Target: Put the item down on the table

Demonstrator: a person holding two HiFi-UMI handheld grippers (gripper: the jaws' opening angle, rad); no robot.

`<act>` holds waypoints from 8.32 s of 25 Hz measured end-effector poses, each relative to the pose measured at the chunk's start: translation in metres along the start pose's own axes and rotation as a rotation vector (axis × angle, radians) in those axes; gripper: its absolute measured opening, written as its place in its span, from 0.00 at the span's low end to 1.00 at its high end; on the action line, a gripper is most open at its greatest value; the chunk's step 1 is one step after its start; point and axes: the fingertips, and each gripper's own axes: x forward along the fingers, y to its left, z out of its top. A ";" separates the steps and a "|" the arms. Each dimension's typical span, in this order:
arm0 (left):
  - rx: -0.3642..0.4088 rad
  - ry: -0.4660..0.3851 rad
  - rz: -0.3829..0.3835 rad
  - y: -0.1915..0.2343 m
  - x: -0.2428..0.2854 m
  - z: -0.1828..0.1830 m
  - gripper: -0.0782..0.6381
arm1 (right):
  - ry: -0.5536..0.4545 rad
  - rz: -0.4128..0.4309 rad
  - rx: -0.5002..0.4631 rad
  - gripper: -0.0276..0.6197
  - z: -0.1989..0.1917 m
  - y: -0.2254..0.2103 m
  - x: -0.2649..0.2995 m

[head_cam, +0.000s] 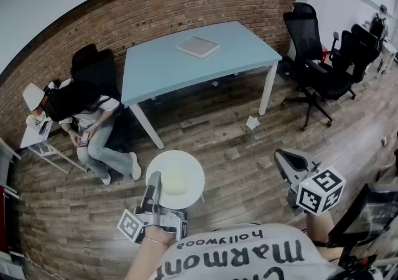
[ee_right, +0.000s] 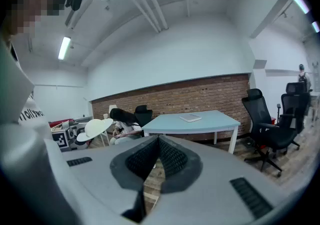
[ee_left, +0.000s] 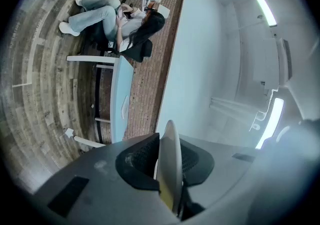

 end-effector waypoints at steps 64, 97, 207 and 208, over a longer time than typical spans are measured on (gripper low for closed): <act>-0.004 -0.117 -0.031 0.133 0.336 0.053 0.16 | 0.158 0.095 0.097 0.06 0.012 -0.247 0.303; -0.085 0.040 0.003 0.191 0.603 0.258 0.16 | 0.129 -0.113 0.123 0.06 0.108 -0.259 0.571; 1.042 0.195 0.770 0.482 0.887 0.193 0.17 | 0.332 0.407 0.151 0.06 0.087 -0.503 0.910; 1.053 0.204 0.768 0.482 0.888 0.193 0.17 | 0.333 0.406 0.152 0.06 0.087 -0.503 0.910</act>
